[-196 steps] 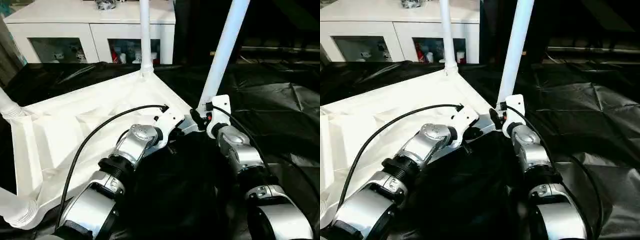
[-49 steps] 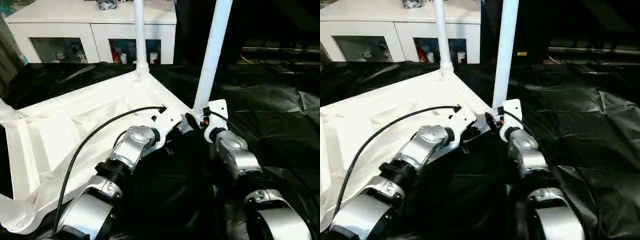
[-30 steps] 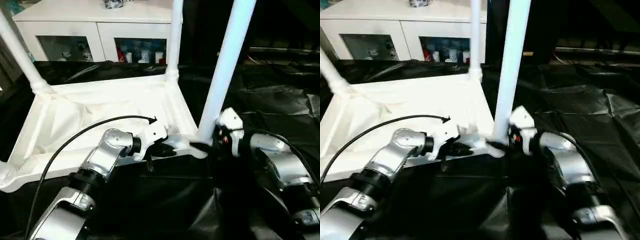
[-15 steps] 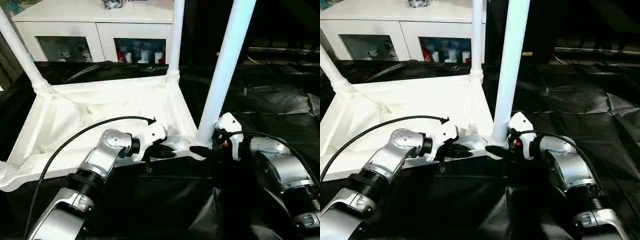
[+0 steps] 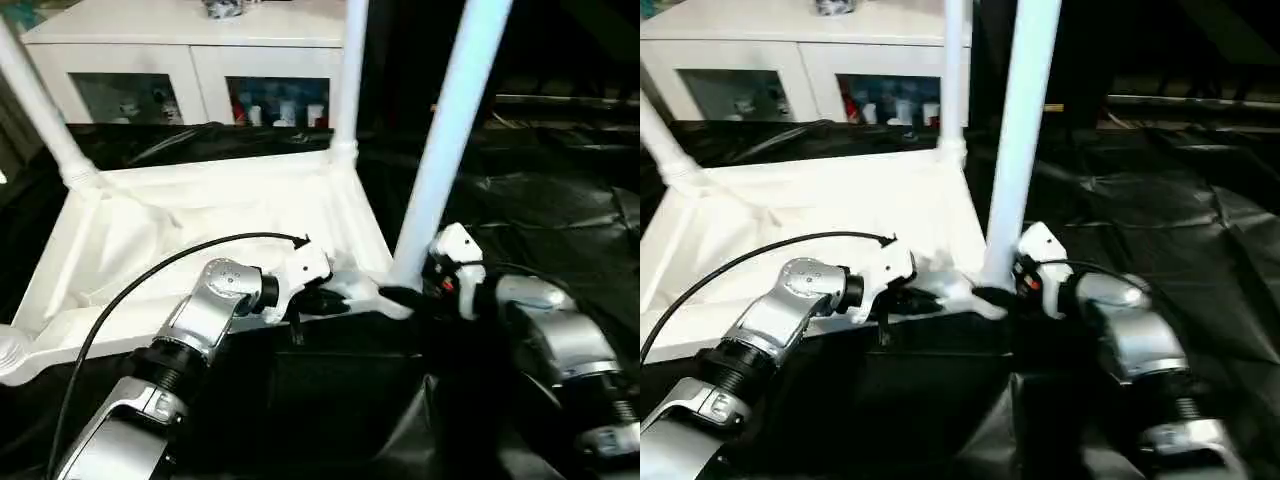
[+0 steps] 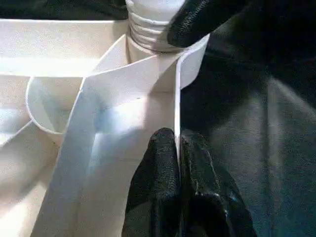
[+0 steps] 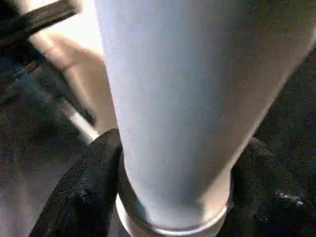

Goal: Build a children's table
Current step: Rotate leg to tighten

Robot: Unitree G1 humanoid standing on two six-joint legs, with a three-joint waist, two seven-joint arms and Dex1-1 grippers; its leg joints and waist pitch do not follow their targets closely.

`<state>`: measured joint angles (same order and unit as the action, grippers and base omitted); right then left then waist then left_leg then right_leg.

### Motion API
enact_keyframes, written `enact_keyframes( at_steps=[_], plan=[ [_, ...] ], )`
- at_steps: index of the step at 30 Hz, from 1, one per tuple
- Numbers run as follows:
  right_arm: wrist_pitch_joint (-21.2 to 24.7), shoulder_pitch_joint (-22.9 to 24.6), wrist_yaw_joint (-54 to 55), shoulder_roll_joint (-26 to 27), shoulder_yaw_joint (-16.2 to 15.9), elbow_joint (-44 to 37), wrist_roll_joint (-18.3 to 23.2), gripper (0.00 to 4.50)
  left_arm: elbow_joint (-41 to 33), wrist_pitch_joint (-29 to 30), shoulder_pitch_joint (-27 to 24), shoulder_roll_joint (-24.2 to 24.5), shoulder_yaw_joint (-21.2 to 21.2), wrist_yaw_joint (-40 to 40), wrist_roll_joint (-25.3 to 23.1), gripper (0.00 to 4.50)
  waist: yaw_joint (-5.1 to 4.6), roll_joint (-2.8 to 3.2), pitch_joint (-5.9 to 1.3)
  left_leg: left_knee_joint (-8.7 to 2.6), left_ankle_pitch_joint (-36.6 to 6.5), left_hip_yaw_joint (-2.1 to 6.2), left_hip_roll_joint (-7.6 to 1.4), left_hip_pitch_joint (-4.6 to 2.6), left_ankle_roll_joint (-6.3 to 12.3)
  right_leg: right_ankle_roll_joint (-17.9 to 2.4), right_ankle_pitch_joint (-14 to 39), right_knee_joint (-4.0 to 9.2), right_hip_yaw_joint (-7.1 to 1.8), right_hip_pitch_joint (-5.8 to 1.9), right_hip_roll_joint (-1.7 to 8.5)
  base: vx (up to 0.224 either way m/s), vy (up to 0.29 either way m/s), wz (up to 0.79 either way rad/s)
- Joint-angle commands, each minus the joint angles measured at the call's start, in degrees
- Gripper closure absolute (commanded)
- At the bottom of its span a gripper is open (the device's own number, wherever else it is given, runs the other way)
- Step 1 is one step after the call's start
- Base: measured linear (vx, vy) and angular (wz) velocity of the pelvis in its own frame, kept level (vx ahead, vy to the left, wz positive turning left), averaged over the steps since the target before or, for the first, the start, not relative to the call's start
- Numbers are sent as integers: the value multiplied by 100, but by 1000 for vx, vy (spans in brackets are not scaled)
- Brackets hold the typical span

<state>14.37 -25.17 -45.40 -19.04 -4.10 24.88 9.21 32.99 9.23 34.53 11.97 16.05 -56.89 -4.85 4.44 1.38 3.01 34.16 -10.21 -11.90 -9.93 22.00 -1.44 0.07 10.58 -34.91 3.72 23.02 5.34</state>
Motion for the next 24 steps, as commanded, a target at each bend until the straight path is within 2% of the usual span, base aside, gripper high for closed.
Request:
enact_keyframes(
  at_steps=[1,2,3,4,5,6,7,10,11,13,14,15,16,20,24],
  plan=[
    [210,-55,1220,378,344,610,20,180,191,157,120,-443,-179,703,124,450,-32,-126,-326,-446,-1547,204,-337,-143,56,-1072,2281,558,-255,-167,391,0,0,0],
    [189,-123,1844,604,527,851,4,180,304,279,203,-624,-276,1054,127,450,-70,-128,-327,-453,-1617,213,-331,-147,-22,-1037,2361,567,-253,-162,389,0,0,0],
    [189,-123,1844,604,527,851,4,180,304,279,203,-624,-276,1054,127,450,-94,-126,-325,-463,-1658,219,-336,-152,-62,-1032,2375,566,-251,-158,385,0,0,0],
    [86,-244,2587,885,683,1198,-48,180,500,407,350,-907,-423,1683,103,450,-117,-122,-326,-464,-1766,227,-331,-157,-92,-1004,2425,580,-247,-159,384,0,0,0],
    [55,-277,2725,945,695,1275,-66,180,549,437,387,-975,-453,1817,100,450,-156,-115,-319,-465,-1835,215,-321,-160,-98,-1018,2395,602,-256,-138,379,0,0,0],
    [-66,-415,3114,1146,675,1534,-172,180,704,509,513,-1188,-494,2220,65,450,-161,-117,-332,-458,-1832,219,-303,-145,-70,-984,2411,609,-247,-166,380,0,0,0],
    [-76,-426,3140,1161,672,1553,-181,180,715,512,522,-1202,-495,2248,61,450,-163,-103,-334,-461,-1832,218,-307,-155,-61,-992,2398,616,-248,-152,390,0,0,0],
    [-366,-846,3353,1530,555,2028,-360,180,915,494,701,-1553,-404,2542,-47,450,-160,-109,-345,-455,-1775,215,-307,-150,8,-987,2260,625,-244,-163,388,0,0,0],
    [-445,-911,3335,1571,520,2103,-399,180,928,482,706,-1580,-392,2497,-47,450,-153,-106,-352,-455,-1679,213,-303,-126,54,-1009,2110,612,-245,-190,387,0,0,0],
    [-680,-1009,3320,1623,452,2222,-462,180,931,485,699,-1587,-375,2434,-47,450,-145,-101,-365,-451,-1566,205,-308,-107,122,-1053,1861,582,-243,-206,387,0,0,0],
    [-773,-1031,3287,1638,447,2238,-453,125,925,476,689,-1570,-364,2415,-51,450,-139,-106,-370,-443,-1498,198,-305,-99,174,-1089,1743,573,-245,-212,392,0,0,0],
    [-947,-1031,3182,1636,506,2185,-378,111,913,370,660,-1447,-343,2366,-71,450,-126,-123,-369,-436,-1465,189,-302,-98,227,-1094,1733,574,-245,-218,399,0,0,0],
    [-953,-1031,3178,1635,508,2183,-376,111,913,364,660,-1442,-342,2364,-72,450,-121,-115,-370,-433,-1451,190,-303,-101,250,-1101,1738,572,-246,-218,402,0,0,0],
    [-1539,-964,2956,1355,557,1896,-410,74,868,92,655,-1085,-363,2213,-82,450,-106,-115,-378,-437,-1359,189,-312,-92,319,-1091,1669,559,-235,-226,385,0,0,0],
    [-1426,-819,2198,1047,468,1544,-318,49,867,-88,630,-832,-357,1866,-78,450,-94,-118,-390,-417,-1187,180,-302,-61,454,-1115,1511,536,-234,-256,381,0,0,0]
  ],
)
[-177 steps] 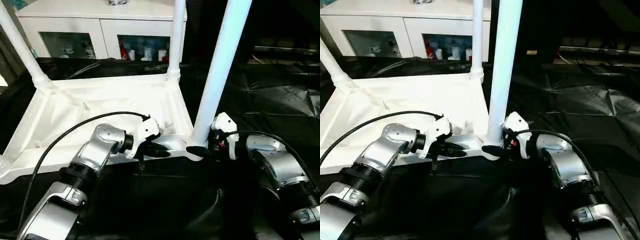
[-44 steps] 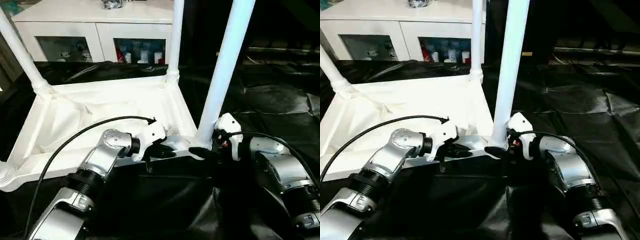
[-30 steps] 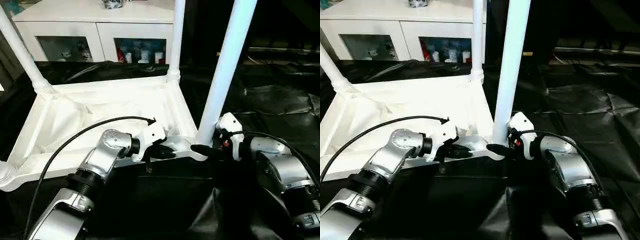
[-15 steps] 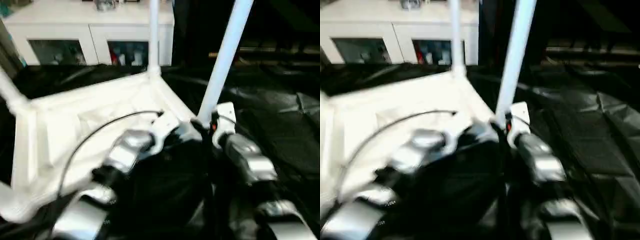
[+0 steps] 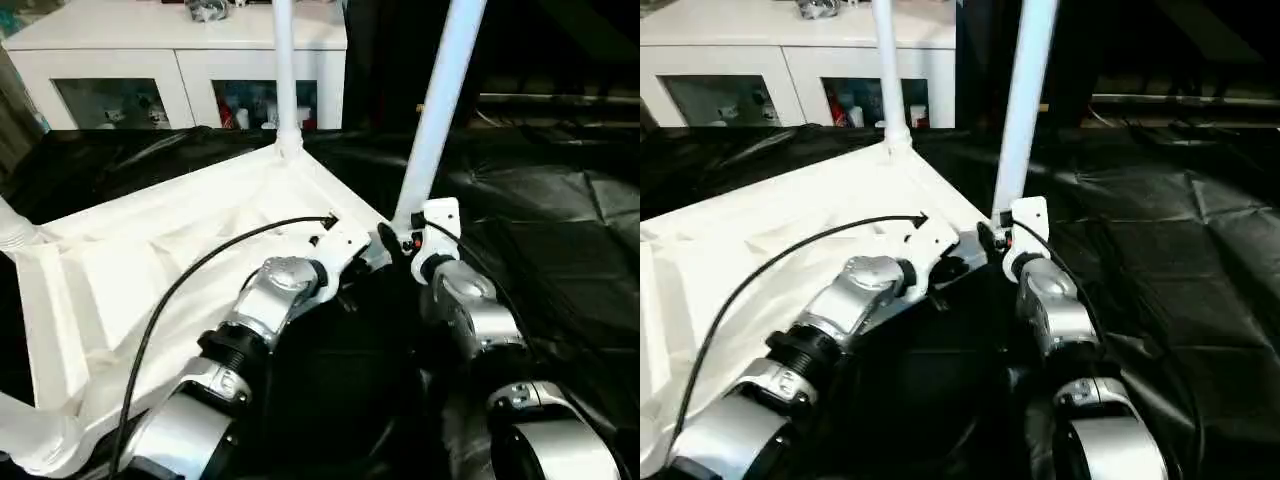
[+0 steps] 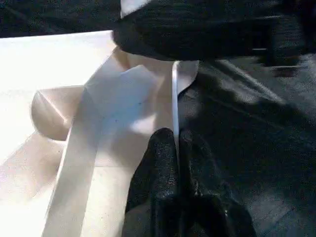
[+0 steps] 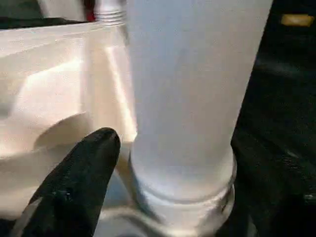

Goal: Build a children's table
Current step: Rotate leg to tighten

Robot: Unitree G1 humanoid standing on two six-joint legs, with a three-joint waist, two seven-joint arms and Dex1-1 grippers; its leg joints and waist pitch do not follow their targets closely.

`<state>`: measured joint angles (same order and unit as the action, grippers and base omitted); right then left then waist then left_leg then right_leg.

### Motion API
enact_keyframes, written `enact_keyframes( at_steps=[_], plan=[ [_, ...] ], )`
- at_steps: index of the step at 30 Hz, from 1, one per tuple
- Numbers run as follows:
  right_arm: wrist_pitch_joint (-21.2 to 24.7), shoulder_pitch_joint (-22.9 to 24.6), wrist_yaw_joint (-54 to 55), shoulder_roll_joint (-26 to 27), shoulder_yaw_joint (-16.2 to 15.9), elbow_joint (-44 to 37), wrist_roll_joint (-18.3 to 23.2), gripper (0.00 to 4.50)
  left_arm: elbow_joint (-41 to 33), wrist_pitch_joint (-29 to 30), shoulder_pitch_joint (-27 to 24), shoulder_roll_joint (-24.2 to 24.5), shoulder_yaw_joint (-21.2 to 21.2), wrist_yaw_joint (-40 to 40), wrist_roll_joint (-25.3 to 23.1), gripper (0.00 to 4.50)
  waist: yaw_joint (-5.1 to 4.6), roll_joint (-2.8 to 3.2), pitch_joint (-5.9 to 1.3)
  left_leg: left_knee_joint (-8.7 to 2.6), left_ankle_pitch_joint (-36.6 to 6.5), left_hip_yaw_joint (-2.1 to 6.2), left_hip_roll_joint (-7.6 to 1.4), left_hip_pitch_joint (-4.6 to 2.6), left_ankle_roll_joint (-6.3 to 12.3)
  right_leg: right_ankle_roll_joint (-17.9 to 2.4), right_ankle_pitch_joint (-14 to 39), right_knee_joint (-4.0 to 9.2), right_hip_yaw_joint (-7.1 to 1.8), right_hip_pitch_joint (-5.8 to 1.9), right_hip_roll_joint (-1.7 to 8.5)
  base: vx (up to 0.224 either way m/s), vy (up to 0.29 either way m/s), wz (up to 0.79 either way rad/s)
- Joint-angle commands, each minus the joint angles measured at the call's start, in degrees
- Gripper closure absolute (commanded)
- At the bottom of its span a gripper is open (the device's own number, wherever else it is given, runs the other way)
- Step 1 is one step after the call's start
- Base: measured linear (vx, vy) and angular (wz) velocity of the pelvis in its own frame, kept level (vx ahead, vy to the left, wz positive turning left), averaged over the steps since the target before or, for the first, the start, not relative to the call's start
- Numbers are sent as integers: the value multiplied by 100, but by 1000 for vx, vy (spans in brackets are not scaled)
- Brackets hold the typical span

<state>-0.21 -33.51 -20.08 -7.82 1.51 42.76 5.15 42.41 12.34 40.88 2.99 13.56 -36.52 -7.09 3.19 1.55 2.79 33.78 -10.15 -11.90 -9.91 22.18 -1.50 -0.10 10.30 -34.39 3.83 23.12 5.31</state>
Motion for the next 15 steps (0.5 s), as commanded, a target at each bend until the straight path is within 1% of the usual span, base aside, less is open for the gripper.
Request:
enact_keyframes(
  at_steps=[1,2,4,5,6,7,8,9,10,11,12,13,14,15],
  plan=[
    [121,111,-760,-278,-208,-454,98,49,-69,-429,-10,144,-111,-294,157,450,33,-139,-371,-376,-1143,178,-310,-81,485,-1109,1464,475,-246,-265,380,0,0,0],
    [147,138,-875,-333,-246,-509,97,49,-67,-437,-10,159,-112,-320,160,450,55,-131,-367,-367,-1082,175,-317,-89,541,-1138,1335,469,-242,-262,367,0,0,0],
    [201,286,-1537,-678,-513,-792,32,49,-119,-503,-50,314,-108,-679,243,450,62,-122,-389,-351,-930,178,-325,-74,592,-1229,1034,410,-241,-286,369,0,0,0],
    [312,408,-1982,-888,-643,-1005,86,49,-163,-582,-83,414,-87,-890,280,450,58,-99,-387,-348,-880,175,-324,-70,633,-1308,875,400,-235,-282,360,0,0,0],
    [348,507,-2318,-1061,-742,-1166,119,49,-200,-639,-110,496,-70,-1083,337,450,71,-112,-385,-338,-908,172,-322,-71,691,-1346,768,396,-235,-302,358,0,0,0],
    [429,599,-2617,-1220,-830,-1323,161,49,-251,-672,-138,569,-48,-1278,392,450,75,-114,-387,-339,-877,179,-334,-64,706,-1372,698,381,-241,-307,372,0,0,0],
    [526,708,-2996,-1415,-925,-1534,225,49,-353,-725,-188,684,3,-1629,479,450,88,-112,-396,-329,-842,176,-337,-78,754,-1430,577,362,-237,-312,362,0,0,0],
    [537,722,-3048,-1442,-935,-1564,232,49,-371,-737,-197,703,14,-1694,494,450,96,-108,-394,-322,-803,168,-345,-69,801,-1502,487,347,-233,-308,361,0,0,0],
    [567,743,-3167,-1500,-947,-1617,249,49,-428,-743,-227,772,60,-1898,526,450,103,-104,-390,-324,-811,165,-346,-71,802,-1524,512,349,-230,-295,360,0,0,0],
    [618,759,-3325,-1563,-932,-1696,286,49,-546,-759,-294,881,126,-2263,613,450,98,-106,-389,-328,-870,162,-353,-72,778,-1542,600,352,-230,-293,365,0,0,0],
    [629,759,-3352,-1573,-930,-1711,299,49,-576,-761,-310,902,136,-2342,637,450,98,-104,-376,-343,-955,167,-363,-78,721,-1553,766,365,-228,-284,374,0,0,0],
    [715,759,-3480,-1621,-930,-1766,360,49,-704,-727,-368,971,156,-2593,734,450,94,-114,-375,-346,-1000,163,-363,-87,687,-1553,851,373,-229,-277,370,0,0,0],
    [764,757,-3543,-1645,-934,-1789,391,49,-765,-697,-392,1000,160,-2692,779,450,108,-101,-371,-351,-1050,162,-373,-103,633,-1557,954,377,-236,-272,373,0,0,0],
    [803,756,-3635,-1686,-971,-1821,395,49,-817,-647,-412,1027,150,-2781,817,450,107,-111,-363,-361,-1104,160,-381,-104,584,-1543,1020,382,-242,-262,367,0,0,0]
  ],
)
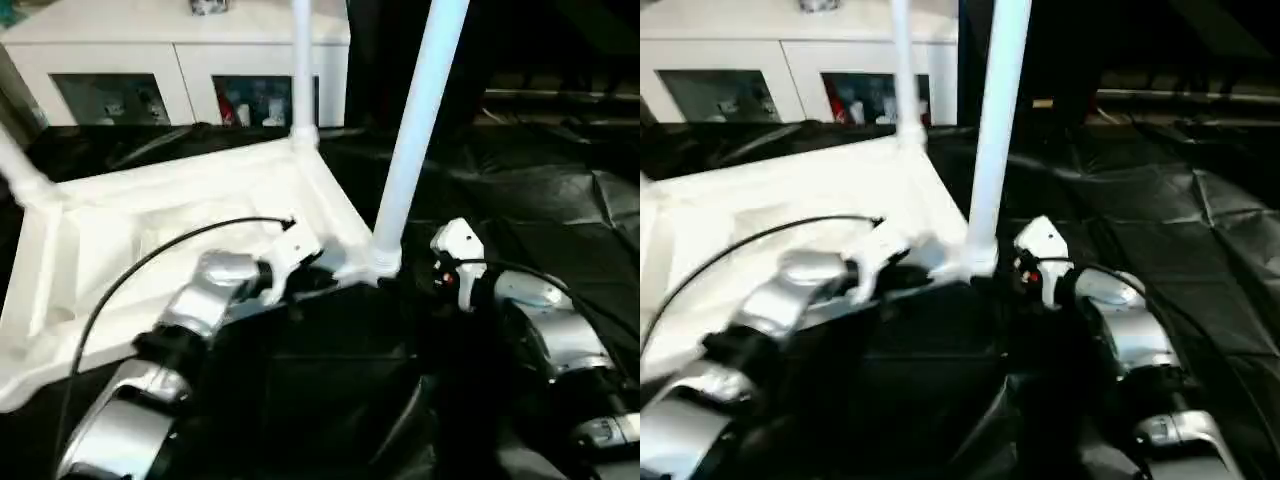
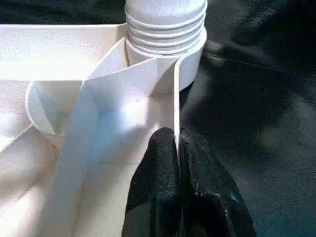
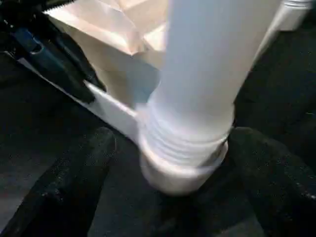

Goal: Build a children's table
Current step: Rotate leg to tighten

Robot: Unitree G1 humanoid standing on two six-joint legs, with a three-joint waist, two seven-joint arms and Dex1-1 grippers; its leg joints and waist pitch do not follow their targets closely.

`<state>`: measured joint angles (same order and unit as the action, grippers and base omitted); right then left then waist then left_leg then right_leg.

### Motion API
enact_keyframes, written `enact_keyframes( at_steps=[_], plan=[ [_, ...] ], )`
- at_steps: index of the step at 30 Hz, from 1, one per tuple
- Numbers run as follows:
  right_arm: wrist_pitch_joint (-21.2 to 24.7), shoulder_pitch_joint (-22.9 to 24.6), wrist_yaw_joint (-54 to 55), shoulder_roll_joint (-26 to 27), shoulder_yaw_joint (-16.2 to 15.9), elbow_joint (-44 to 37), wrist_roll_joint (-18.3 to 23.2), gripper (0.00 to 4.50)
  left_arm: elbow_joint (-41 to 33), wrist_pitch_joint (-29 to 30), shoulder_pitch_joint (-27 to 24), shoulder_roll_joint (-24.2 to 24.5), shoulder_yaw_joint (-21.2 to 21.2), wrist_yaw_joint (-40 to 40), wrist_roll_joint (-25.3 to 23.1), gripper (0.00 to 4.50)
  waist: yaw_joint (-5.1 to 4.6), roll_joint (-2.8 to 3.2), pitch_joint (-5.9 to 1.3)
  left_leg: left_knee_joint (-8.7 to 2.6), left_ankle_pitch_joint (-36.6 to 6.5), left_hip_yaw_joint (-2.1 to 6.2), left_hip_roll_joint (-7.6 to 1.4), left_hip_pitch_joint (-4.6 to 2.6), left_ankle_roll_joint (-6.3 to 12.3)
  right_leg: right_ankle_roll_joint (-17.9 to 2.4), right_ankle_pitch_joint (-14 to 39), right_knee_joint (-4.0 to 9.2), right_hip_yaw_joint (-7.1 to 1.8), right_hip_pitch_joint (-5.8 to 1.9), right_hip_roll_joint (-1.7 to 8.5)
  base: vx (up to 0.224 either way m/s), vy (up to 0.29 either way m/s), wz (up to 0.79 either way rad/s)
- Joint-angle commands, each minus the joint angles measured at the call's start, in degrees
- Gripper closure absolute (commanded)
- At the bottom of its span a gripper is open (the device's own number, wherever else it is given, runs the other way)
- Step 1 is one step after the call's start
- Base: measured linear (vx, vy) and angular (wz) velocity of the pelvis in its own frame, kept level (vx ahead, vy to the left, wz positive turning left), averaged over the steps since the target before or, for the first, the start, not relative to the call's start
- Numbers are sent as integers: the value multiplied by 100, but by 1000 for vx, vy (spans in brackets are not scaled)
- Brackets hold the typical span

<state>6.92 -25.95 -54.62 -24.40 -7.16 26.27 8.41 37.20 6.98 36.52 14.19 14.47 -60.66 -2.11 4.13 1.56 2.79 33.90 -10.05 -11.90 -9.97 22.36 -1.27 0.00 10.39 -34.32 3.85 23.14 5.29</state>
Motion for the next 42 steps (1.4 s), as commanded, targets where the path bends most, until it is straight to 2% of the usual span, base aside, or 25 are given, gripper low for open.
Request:
enact_keyframes(
  at_steps=[1,4,9,10,13,16,18,20,26,28,31,35,36,38,39,40,42],
  plan=[
    [90,1,-183,-29,-104,-174,69,49,-296,-109,24,-93,59,-368,320,450,35,-101,-362,-371,-1153,157,-374,-141,535,-1539,1076,387,-246,-248,370,0,0,0],
    [106,-9,-247,-65,-158,-144,32,49,-331,-98,5,-52,63,-460,326,450,116,-108,-361,-377,-1160,150,-382,-172,424,-1462,1200,399,-267,-225,389,0,0,0],
    [197,-33,-446,-58,-150,-92,49,49,-387,-69,-28,-1,55,-607,354,450,131,-128,-374,-371,-1001,161,-367,-131,430,-1429,1028,361,-261,-260,396,0,0,0],
    [198,-37,-451,-57,-150,-80,49,74,-389,-66,-29,0,55,-608,355,450,129,-131,-375,-369,-972,161,-365,-127,438,-1429,1004,356,-260,-262,394,0,0,0],
    [219,-48,-441,-32,-131,-69,96,74,-418,-42,-41,13,48,-631,353,450,138,-140,-379,-359,-904,158,-358,-125,473,-1422,1003,356,-259,-266,397,0,0,0],
    [209,-50,-457,-25,-156,-39,96,115,-432,-30,-52,21,53,-630,349,450,140,-145,-375,-361,-919,158,-361,-131,474,-1422,1025,356,-256,-256,389,0,0,0],
    [206,-47,-478,-19,-163,-28,82,120,-444,-20,-60,29,58,-635,353,450,146,-141,-379,-358,-921,158,-362,-133,461,-1413,1053,358,-257,-257,393,0,0,0],
    [206,-40,-475,-5,-162,-21,75,147,-461,-10,-74,42,59,-643,353,450,146,-152,-381,-356,-891,156,-360,-131,473,-1417,993,349,-256,-258,386,0,0,0],
    [149,8,-429,46,-175,63,53,171,-503,8,-120,53,66,-636,335,450,145,-152,-386,-348,-835,158,-355,-121,503,-1423,952,337,-253,-267,389,0,0,0],
    [260,1,130,300,42,408,81,171,-338,70,-62,-49,62,-179,134,450,124,-137,-387,-345,-852,155,-357,-122,500,-1444,945,334,-261,-244,390,0,0,0],
    [324,-30,867,616,247,817,50,173,9,127,98,-294,-59,617,-42,450,76,-141,-361,-381,-1092,166,-351,-151,334,-1405,1263,394,-254,-232,381,0,0,0],
    [367,-260,2441,1200,666,1472,24,174,358,388,288,-740,-217,1556,-119,450,21,-145,-336,-422,-1528,193,-334,-198,8,-1217,1975,470,-262,-210,404,0,0,0],
    [321,-436,3299,1468,844,1805,-14,174,516,576,389,-981,-240,1932,-153,450,-15,-78,-329,-441,-1660,205,-327,-192,-70,-1144,2112,505,-256,-207,395,0,0,0],
    [290,-577,3799,1654,817,1995,-149,174,675,643,496,-1253,-294,2413,-181,450,-67,-103,-323,-446,-1873,216,-313,-215,-166,-1088,2258,530,-245,-183,383,0,0,0],
    [215,-727,4065,1803,725,2149,-312,174,763,607,559,-1488,-232,2611,-223,450,-70,-77,-324,-443,-1961,227,-313,-223,-158,-1055,2334,551,-244,-188,399,0,0,0],
    [215,-727,4065,1803,725,2149,-312,174,763,607,559,-1488,-232,2611,-223,450,-92,-85,-319,-446,-1995,220,-314,-218,-143,-1043,2352,566,-247,-174,392,0,0,0],
    [41,-927,4076,1973,643,2334,-434,174,846,400,596,-1702,-50,2611,-316,450,-81,-101,-329,-441,-1930,220,-299,-198,-35,-972,2345,584,-241,-200,398,0,0,0]
  ],
)
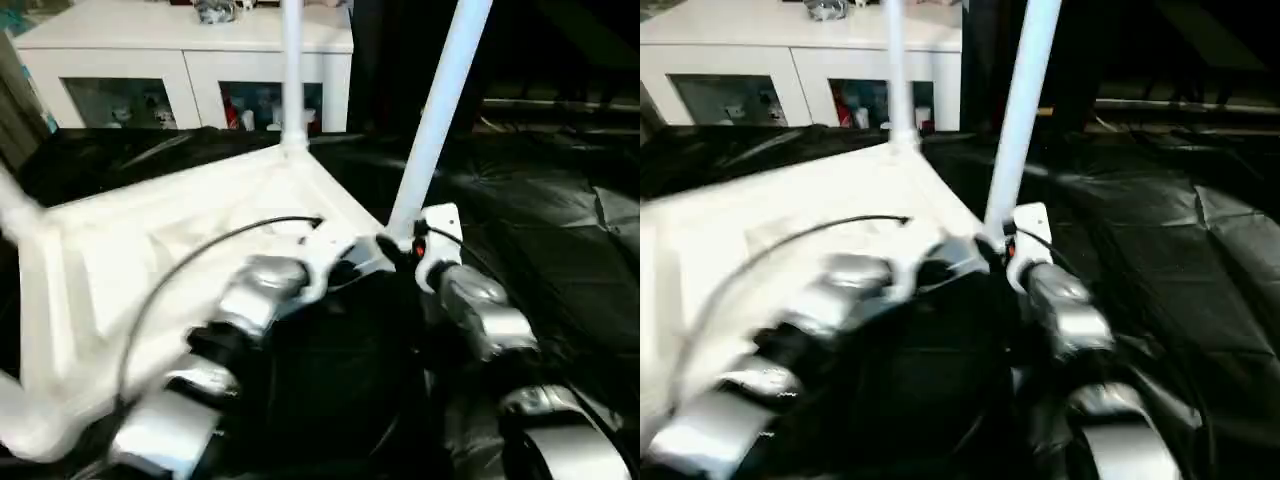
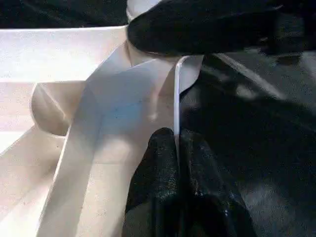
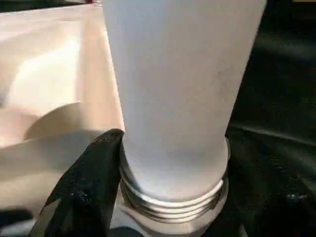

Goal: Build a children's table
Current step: Rotate leg to tighten

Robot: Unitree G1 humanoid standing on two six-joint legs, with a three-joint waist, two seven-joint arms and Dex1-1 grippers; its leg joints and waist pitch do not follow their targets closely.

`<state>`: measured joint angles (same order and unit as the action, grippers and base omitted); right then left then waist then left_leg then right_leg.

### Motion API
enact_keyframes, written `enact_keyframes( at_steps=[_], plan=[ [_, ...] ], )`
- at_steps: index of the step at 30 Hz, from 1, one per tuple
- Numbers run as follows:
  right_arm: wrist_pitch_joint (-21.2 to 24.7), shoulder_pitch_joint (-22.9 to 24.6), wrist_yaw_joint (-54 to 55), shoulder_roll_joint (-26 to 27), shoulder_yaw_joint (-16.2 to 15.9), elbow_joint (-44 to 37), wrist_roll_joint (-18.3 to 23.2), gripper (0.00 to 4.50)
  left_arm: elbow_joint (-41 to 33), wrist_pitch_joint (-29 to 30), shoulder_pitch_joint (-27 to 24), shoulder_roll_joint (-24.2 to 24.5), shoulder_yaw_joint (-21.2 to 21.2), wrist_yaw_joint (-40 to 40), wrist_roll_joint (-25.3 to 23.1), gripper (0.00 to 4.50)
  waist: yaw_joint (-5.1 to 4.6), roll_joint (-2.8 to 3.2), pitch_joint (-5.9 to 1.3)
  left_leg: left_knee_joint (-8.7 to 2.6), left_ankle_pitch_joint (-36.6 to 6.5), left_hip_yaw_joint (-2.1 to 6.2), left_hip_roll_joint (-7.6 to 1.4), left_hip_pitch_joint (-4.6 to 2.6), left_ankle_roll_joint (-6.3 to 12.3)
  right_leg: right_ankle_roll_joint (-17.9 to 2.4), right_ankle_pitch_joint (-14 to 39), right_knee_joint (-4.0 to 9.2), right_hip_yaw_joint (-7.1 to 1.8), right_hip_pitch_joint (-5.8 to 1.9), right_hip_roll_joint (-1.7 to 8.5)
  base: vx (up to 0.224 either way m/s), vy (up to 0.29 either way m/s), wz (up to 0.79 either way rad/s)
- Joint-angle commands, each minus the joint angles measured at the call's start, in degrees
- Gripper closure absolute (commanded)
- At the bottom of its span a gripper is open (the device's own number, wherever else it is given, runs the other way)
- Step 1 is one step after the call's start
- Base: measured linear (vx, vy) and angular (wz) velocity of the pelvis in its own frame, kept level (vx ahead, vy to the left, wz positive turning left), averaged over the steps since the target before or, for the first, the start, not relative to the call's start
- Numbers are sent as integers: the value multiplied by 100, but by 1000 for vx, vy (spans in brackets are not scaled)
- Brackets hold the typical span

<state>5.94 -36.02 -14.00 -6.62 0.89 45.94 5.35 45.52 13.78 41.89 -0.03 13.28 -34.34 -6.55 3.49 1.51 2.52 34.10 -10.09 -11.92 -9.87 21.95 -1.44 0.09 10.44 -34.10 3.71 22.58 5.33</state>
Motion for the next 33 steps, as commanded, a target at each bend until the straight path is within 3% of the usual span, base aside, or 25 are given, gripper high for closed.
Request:
enact_keyframes(
  at_steps=[1,8,9,10,12,14,16,17,21,26,30,33],
  plan=[
    [82,21,7,238,-163,417,-144,174,29,-337,56,-320,118,-89,103,450,-12,-95,-302,-460,-1921,217,-306,-155,11,-969,2347,567,-228,-136,392,0,0,0],
    [82,21,7,238,-163,417,-144,174,29,-337,56,-320,118,-89,103,450,-9,-90,-309,-472,-1872,216,-322,-136,103,-1006,2161,546,-230,-147,389,0,0,0],
    [23,-13,-10,261,-166,427,-153,140,30,-410,53,-308,172,-109,47,450,-11,-76,-311,-474,-1867,216,-324,-134,106,-1019,2126,547,-233,-145,390,0,0,0],
    [-60,-3,-174,151,-181,300,-158,105,-19,-490,24,-146,157,-247,52,450,-15,-79,-310,-475,-1875,217,-325,-135,104,-1018,2125,545,-231,-146,387,0,0,0],
    [-217,53,-725,-276,-301,-124,-199,92,-196,-934,-100,349,77,-798,170,450,3,-179,-329,-467,-1752,215,-321,-94,178,-979,2092,528,-225,-179,397,0,0,0],
    [-95,136,-1170,-538,-409,-371,-177,92,-309,-1084,-182,549,38,-1127,274,450,32,-151,-329,-462,-1611,214,-329,-88,236,-992,1932,505,-235,-180,404,0,0,0],
    [49,245,-1678,-758,-495,-594,-104,92,-363,-1078,-226,687,19,-1331,320,450,39,-162,-328,-437,-1456,183,-330,-81,357,-1070,1772,487,-251,-183,409,0,0,0],
    [129,396,-2282,-1014,-620,-878,-32,92,-384,-1108,-255,829,10,-1540,354,450,74,-140,-335,-431,-1371,180,-325,-91,415,-1072,1679,484,-239,-195,392,0,0,0],
    [-5,728,-3302,-1556,-887,-1422,-11,92,-434,-1231,-296,1076,-37,-2081,495,450,169,-138,-362,-400,-912,168,-363,-67,566,-1267,921,358,-230,-214,376,0,0,0],
    [-60,810,-3745,-1772,-830,-1575,173,92,-711,-1173,-407,1340,-9,-2936,774,450,185,-126,-396,-346,-651,140,-361,-65,742,-1599,331,268,-223,-214,370,0,0,0],
    [25,857,-4022,-1783,-850,-1751,295,92,-833,-1088,-465,1383,-26,-3212,864,450,186,-102,-383,-353,-706,145,-373,-72,718,-1636,371,273,-218,-206,360,0,0,0],
    [68,885,-4273,-1727,-861,-1873,438,92,-923,-1035,-504,1403,1,-3316,935,450,211,-100,-363,-375,-975,143,-393,-100,600,-1578,739,317,-231,-187,374,0,0,0]
  ],
)
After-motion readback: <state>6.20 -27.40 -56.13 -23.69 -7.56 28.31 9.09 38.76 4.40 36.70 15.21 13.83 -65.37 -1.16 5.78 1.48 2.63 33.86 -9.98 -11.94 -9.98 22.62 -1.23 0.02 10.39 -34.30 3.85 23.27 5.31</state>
